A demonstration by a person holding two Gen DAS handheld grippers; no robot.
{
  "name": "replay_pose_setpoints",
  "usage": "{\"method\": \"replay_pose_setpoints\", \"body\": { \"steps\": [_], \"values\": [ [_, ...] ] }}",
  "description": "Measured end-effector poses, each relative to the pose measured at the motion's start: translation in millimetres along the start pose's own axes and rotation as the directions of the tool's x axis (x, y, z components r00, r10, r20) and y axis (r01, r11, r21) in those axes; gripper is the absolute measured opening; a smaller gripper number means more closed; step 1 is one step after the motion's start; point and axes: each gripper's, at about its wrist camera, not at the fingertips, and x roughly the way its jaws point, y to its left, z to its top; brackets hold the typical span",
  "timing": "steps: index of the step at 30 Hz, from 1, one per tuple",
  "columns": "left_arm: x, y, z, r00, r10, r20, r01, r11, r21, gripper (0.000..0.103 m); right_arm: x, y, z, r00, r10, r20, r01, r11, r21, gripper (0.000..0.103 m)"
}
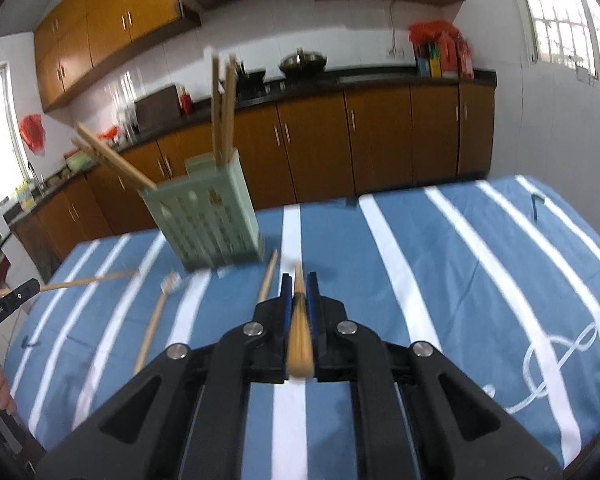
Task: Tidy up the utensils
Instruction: 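Lift both held chopsticks and carry them above the green holder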
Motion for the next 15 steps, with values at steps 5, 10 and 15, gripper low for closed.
{"method": "replay_pose_setpoints", "body": {
  "steps": [5,10,15],
  "values": [
    [-10,-3,23,0.998,-0.025,0.062,0.026,1.000,-0.004,0.008,-15,6,15,0.997,0.010,0.070,-0.009,1.000,-0.011,0.008],
    [-13,-9,37,0.995,-0.032,0.089,0.030,0.999,0.026,0.008,-22,9,28,0.994,0.020,0.111,-0.017,1.000,-0.021,0.008],
    [-18,-18,45,0.993,-0.057,0.103,0.053,0.997,0.049,0.007,-30,16,40,0.988,0.041,0.146,-0.037,0.999,-0.030,0.008]
  ]
}}
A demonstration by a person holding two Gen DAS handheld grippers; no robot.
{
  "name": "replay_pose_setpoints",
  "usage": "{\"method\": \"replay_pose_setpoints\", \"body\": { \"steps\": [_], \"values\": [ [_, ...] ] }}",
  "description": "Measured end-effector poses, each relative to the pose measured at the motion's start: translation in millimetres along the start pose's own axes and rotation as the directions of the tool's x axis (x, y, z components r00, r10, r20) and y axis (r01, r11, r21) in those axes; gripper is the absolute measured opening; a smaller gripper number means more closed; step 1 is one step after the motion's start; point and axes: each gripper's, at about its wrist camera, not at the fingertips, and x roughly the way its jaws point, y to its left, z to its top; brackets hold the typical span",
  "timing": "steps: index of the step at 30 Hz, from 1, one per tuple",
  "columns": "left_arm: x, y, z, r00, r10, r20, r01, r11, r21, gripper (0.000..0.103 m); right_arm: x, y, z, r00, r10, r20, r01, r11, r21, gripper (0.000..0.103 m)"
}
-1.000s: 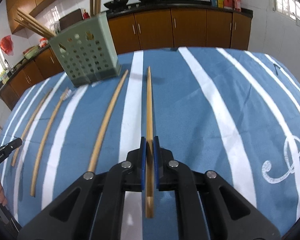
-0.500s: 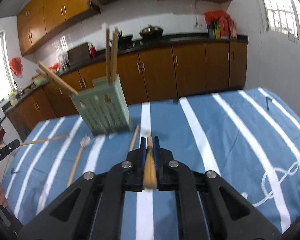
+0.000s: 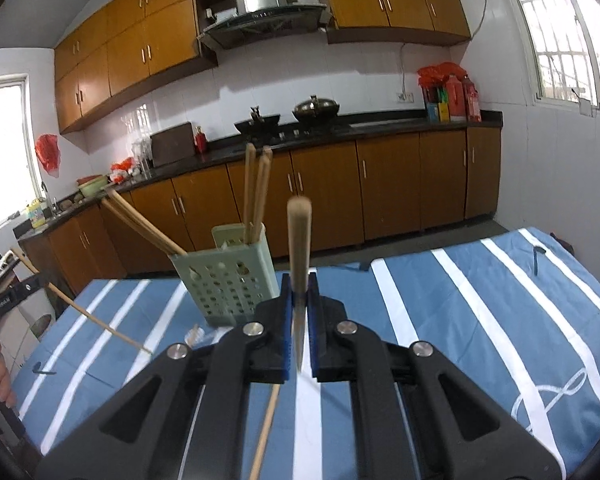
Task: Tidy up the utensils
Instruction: 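Lift both held chopsticks and carry them above the green holder, then lower the chopsticks into the green holder and open both tools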
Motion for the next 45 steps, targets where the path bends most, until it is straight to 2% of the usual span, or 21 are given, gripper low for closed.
{"method": "replay_pose_setpoints", "body": {
  "steps": [4,7,12,16,20,25,32,36,39,40,42,44,45],
  "values": [
    [-10,-14,16,0.998,-0.059,0.036,0.059,0.998,0.006,0.007,-13,8,23,0.997,0.052,0.064,-0.052,0.999,0.004,0.008],
    [-14,-26,28,0.993,-0.098,0.066,0.097,0.995,0.015,0.007,-26,18,45,0.986,0.103,0.132,-0.103,0.995,-0.006,0.008],
    [-14,-53,59,0.977,-0.157,0.145,0.156,0.988,0.017,0.007,-34,34,74,0.964,0.142,0.225,-0.142,0.990,-0.018,0.008],
    [-8,-71,84,0.962,-0.171,0.211,0.171,0.985,0.017,0.007,-27,46,98,0.941,0.149,0.303,-0.148,0.989,-0.028,0.008],
    [5,-83,106,0.948,-0.148,0.283,0.150,0.989,0.013,0.007,-6,49,115,0.928,0.137,0.346,-0.137,0.990,-0.026,0.008],
    [25,-83,111,0.934,-0.120,0.336,0.128,0.992,-0.003,0.007,32,50,122,0.938,0.110,0.329,-0.111,0.994,-0.016,0.008],
    [70,-82,78,0.962,-0.118,0.247,0.118,0.993,0.015,0.008,87,56,102,0.974,0.093,0.209,-0.087,0.996,-0.036,0.008],
    [77,-80,73,0.970,-0.126,0.208,0.128,0.992,0.006,0.008,98,57,95,0.980,0.100,0.170,-0.096,0.995,-0.030,0.008],
    [74,-78,71,0.972,-0.137,0.192,0.140,0.990,-0.002,0.008,95,59,92,0.981,0.101,0.165,-0.098,0.995,-0.024,0.012],
    [72,-77,72,0.972,-0.137,0.192,0.140,0.990,-0.003,0.009,94,60,92,0.981,0.101,0.165,-0.099,0.995,-0.023,0.016],
    [68,-76,75,0.971,-0.137,0.196,0.141,0.990,-0.008,0.016,89,61,94,0.980,0.099,0.173,-0.096,0.995,-0.025,0.021],
    [63,-74,79,0.970,-0.130,0.208,0.136,0.991,-0.016,0.037,83,62,96,0.979,0.100,0.179,-0.096,0.995,-0.031,0.021],
    [59,-74,81,0.968,-0.126,0.217,0.133,0.991,-0.018,0.038,78,63,97,0.978,0.101,0.184,-0.096,0.995,-0.035,0.021]
  ]
}}
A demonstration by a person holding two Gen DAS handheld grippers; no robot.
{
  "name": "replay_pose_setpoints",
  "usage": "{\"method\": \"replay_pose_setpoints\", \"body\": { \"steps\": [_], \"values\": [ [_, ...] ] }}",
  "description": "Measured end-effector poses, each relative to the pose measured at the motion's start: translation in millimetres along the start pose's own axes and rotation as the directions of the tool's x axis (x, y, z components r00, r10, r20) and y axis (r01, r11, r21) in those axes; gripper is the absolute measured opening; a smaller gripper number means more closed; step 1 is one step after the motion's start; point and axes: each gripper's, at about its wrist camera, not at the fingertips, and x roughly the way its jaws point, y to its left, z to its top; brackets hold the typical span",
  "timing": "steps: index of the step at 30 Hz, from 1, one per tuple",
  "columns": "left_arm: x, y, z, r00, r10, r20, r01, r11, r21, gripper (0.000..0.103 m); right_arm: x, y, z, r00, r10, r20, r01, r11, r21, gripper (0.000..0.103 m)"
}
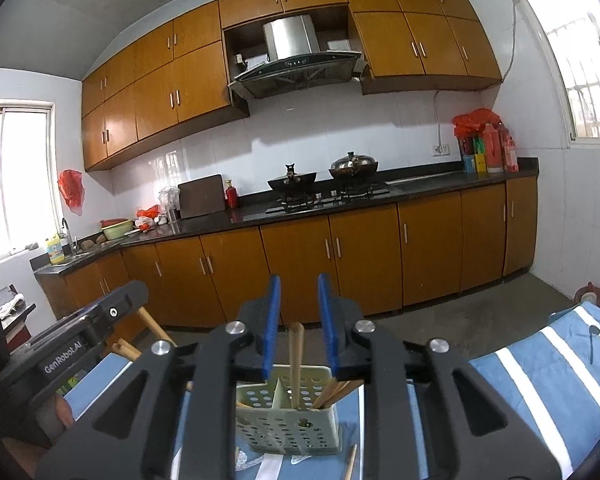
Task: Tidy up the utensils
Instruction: 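Lower the chopsticks into the green holder and open both tools, then move both open tools back down to the last chopsticks on the table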
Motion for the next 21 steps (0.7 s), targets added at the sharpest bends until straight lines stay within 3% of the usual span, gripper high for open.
{"method": "replay_pose_setpoints", "body": {
  "steps": [4,8,13,15,17,20,21],
  "values": [
    [-13,1,8,1.000,0.016,0.015,-0.016,1.000,0.001,0.038,-22,1,5,1.000,0.002,0.018,-0.002,1.000,-0.010,0.021],
    [-32,5,7,0.999,0.039,0.015,-0.039,0.999,0.005,0.038,-52,-5,-2,1.000,-0.015,0.008,0.015,1.000,-0.005,0.028],
    [-59,20,-14,0.996,0.081,-0.032,-0.081,0.997,0.012,0.040,-76,-29,-46,0.993,-0.053,-0.104,0.058,0.997,0.046,0.037],
    [-66,29,-35,0.991,0.108,-0.082,-0.107,0.994,0.024,0.040,-75,-39,-78,0.976,-0.080,-0.201,0.093,0.994,0.053,0.039],
    [-67,38,-60,0.978,0.136,-0.157,-0.131,0.991,0.040,0.040,-68,-47,-119,0.943,-0.101,-0.317,0.121,0.992,0.046,0.039],
    [-63,52,-103,0.946,0.159,-0.282,-0.152,0.987,0.047,0.040,-61,-56,-177,0.876,-0.078,-0.477,0.133,0.987,0.084,0.039],
    [-62,56,-115,0.933,0.164,-0.320,-0.158,0.986,0.042,0.040,-60,-55,-188,0.862,-0.067,-0.502,0.131,0.987,0.095,0.039]
  ]
}}
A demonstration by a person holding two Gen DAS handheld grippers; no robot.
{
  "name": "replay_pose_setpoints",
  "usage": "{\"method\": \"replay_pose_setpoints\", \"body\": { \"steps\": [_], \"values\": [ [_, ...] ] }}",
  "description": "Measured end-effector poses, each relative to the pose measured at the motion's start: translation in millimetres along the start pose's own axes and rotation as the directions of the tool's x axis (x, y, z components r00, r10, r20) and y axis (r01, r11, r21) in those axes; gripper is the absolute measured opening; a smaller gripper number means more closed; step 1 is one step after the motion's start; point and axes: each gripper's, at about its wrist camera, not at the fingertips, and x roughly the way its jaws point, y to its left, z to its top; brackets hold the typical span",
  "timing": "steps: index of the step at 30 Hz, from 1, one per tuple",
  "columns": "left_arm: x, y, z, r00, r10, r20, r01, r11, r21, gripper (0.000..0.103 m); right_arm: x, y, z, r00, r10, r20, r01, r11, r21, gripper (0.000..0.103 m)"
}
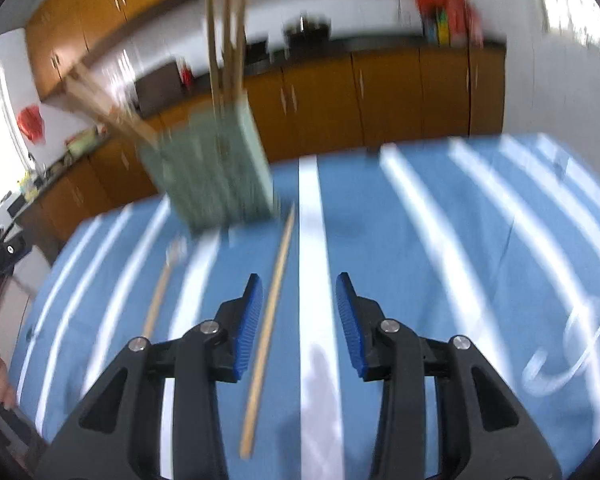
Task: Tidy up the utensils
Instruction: 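Move both open tools back down to the last chopsticks on the table, then grasp a wooden chopstick with the right tool while the left tool grasps another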
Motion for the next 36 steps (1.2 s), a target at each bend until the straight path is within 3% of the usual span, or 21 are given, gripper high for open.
{"method": "replay_pose_setpoints", "body": {
  "steps": [4,7,10,11,19,22,24,26,28,36],
  "values": [
    [19,7,-36,0.991,-0.023,-0.130,0.017,0.999,-0.046,0.040,17,13,-34,0.995,0.042,-0.092,-0.043,0.999,-0.003,0.038],
    [20,0,-48,0.986,-0.046,-0.163,0.039,0.998,-0.045,0.040,23,29,-40,0.993,0.032,-0.116,-0.039,0.998,-0.054,0.037],
    [24,-16,-53,0.979,-0.079,-0.188,0.075,0.997,-0.025,0.040,31,37,-43,0.990,-0.012,-0.138,-0.001,0.996,-0.094,0.025],
    [25,-21,-56,0.977,-0.084,-0.194,0.082,0.996,-0.019,0.040,31,37,-43,0.991,-0.022,-0.132,0.009,0.995,-0.102,0.010],
    [42,-48,-77,0.958,-0.100,-0.270,0.112,0.993,0.028,0.040,30,0,-31,0.988,-0.094,-0.119,0.090,0.995,-0.037,0.008],
    [51,-55,-84,0.950,-0.078,-0.304,0.096,0.994,0.046,0.039,29,-10,-29,0.988,-0.102,-0.118,0.100,0.995,-0.022,0.008],
    [57,-58,-89,0.946,-0.043,-0.321,0.069,0.995,0.069,0.030,29,-13,-28,0.988,-0.101,-0.118,0.099,0.995,-0.019,0.008],
    [59,-59,-90,0.950,-0.002,-0.312,0.033,0.995,0.094,0.013,29,-12,-28,0.988,-0.099,-0.117,0.097,0.995,-0.021,0.008],
    [62,-55,-88,0.948,0.004,-0.317,0.025,0.996,0.086,0.008,31,-11,-27,0.989,-0.094,-0.119,0.091,0.996,-0.024,0.008],
    [74,2,-68,0.946,0.088,-0.312,-0.085,0.996,0.023,0.008,39,-6,-19,0.988,-0.104,-0.115,0.097,0.993,-0.062,0.008]
  ]
}}
